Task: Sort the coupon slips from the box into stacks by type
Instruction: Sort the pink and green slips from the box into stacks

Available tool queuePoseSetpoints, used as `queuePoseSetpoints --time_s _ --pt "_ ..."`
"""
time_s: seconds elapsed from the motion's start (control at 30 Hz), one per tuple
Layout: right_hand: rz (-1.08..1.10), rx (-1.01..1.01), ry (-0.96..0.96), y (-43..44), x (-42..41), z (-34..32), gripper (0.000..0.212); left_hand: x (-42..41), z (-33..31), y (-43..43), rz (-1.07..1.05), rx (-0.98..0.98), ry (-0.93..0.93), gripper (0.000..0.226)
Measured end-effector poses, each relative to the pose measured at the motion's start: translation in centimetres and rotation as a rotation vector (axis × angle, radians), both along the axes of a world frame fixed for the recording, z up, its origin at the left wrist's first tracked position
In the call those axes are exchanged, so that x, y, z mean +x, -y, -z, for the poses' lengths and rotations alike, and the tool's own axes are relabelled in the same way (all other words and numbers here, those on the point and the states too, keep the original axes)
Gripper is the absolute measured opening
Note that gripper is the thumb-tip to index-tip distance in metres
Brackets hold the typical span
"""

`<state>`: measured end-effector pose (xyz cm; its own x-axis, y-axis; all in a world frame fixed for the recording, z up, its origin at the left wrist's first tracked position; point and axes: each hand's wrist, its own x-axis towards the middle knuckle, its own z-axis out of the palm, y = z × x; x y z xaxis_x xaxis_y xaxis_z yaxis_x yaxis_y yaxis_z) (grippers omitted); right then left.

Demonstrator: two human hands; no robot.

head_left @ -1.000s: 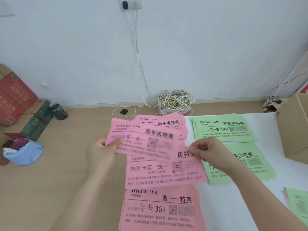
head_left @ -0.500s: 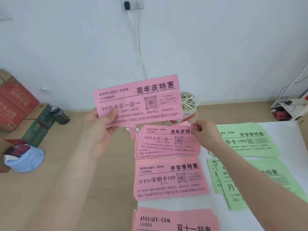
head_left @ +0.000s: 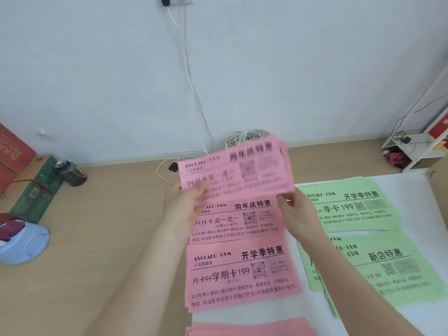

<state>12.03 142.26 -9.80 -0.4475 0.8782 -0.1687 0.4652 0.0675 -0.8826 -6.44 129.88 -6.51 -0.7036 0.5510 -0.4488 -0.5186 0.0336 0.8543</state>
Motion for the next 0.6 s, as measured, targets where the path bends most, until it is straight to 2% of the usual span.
queuePoseSetpoints --time_s 0.1,0.23,0.33,0.4,0.43,0.5,0.57,0.6 --pt "0.035 0.061 0.041 0.7 0.3 1.0 0.041 0.7 3.1 0.5 -0.035 -0.288 -0.302 0.021" --pt "-0.019 0.231 0.113 1.6 0.6 2.0 0.05 1.4 4.6 0.4 0.025 -0.466 -0.582 0.025" --pt "-0.188 0.41 0.3 2.1 0.6 2.5 0.048 1.7 5.2 0.8 0.111 -0.593 -0.829 0.057" --pt "-0.292 0.487 0.415 2.3 0.5 2.8 0.042 1.6 5.7 1.3 0.157 -0.734 -1.112 0.076" --pt "-0.324 0.495 0.46 2.4 0.5 2.7 0.04 1.7 5.8 1.5 0.202 -0.788 -1.261 0.075" --pt "-0.371 0.515 0.546 2.6 0.5 2.7 0.037 2.1 6.2 1.7 0.354 -0.76 -1.431 0.053" --pt "-0.4 0.53 0.617 2.9 0.5 2.5 0.037 2.7 6.7 1.8 0.532 -0.718 -1.439 0.033" --pt "-0.405 0.542 0.635 3.1 0.5 2.5 0.038 3.0 7.0 1.9 0.585 -0.724 -1.433 0.031"
